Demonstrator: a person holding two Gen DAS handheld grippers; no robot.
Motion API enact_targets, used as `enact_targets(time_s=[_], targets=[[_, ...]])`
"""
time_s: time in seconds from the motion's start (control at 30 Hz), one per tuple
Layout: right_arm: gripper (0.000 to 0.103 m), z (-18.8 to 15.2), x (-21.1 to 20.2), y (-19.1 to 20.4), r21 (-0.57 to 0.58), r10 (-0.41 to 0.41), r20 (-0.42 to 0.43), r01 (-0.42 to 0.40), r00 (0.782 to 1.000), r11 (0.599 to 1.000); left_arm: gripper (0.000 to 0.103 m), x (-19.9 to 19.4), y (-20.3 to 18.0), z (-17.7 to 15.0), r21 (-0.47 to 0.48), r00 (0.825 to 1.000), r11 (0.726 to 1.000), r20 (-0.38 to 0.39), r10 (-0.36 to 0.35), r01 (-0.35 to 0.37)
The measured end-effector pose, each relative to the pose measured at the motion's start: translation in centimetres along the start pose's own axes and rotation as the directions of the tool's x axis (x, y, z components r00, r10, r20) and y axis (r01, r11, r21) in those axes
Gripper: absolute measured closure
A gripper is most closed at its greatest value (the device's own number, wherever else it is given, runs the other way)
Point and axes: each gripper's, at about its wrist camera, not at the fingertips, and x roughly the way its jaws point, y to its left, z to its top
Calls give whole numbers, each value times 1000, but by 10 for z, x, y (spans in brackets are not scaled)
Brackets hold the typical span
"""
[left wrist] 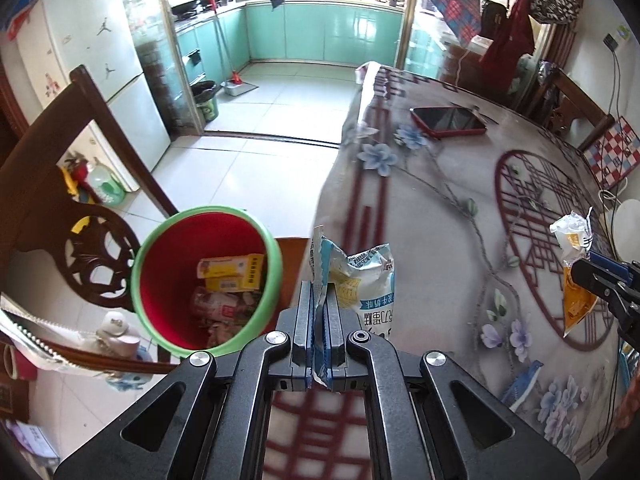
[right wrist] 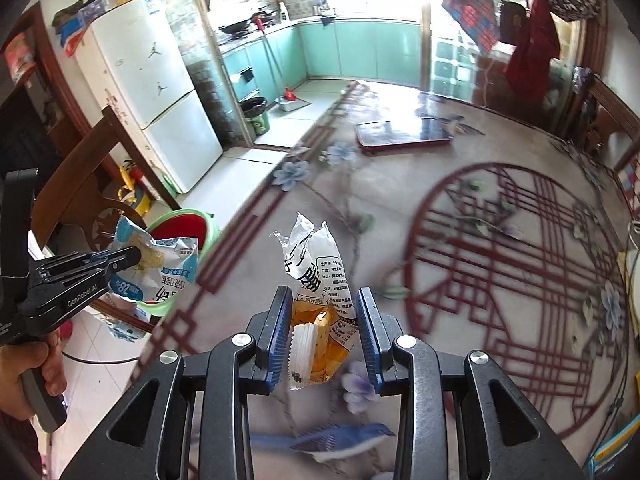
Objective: Collect trash
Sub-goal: 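Carry wrapper and milk pouch over the red bucket and open both grippers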
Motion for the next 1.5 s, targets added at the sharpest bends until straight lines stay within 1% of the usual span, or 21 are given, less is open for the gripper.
enact_targets(time_s=[0.43, 0.73, 0.87, 0.9, 1.0, 1.1, 1.17, 1.3, 1.5], targets=[[73, 24, 36, 73, -66, 44, -16, -45, 999, 997, 100, 11, 78, -4, -60, 999, 997, -26, 46, -48], [73, 39, 59, 113, -117, 53, -35, -57, 998, 991, 100, 26, 117, 0, -105, 996, 991, -48, 73, -78], [73, 48, 74, 132, -157, 81, -38, -86, 996, 984, 100, 41, 129, -2, -110, 993, 988, -72, 97, -105], [73, 49, 79, 137, -170, 91, -42, -97, 995, 981, 99, 47, 132, -2, -137, 988, 981, -93, 123, -135], [73, 53, 96, 155, -219, 113, -66, -125, 991, 968, 99, 64, 141, -2, -159, 983, 976, -132, 126, -147], [73, 57, 112, 172, -254, 139, -79, -155, 987, 955, 99, 75, 148, 0, -170, 979, 972, -154, 135, -161], [73, 61, 123, 182, -261, 160, -92, -179, 983, 949, 99, 82, 153, 0, -174, 976, 971, -168, 137, -166], [73, 65, 145, 199, -284, 171, -133, -203, 976, 937, 99, 93, 159, 1, -190, 973, 968, -194, 126, -163], [73, 73, 160, 216, -296, 190, -158, -230, 969, 927, 99, 103, 168, 2, -197, 967, 964, -216, 134, -178]])
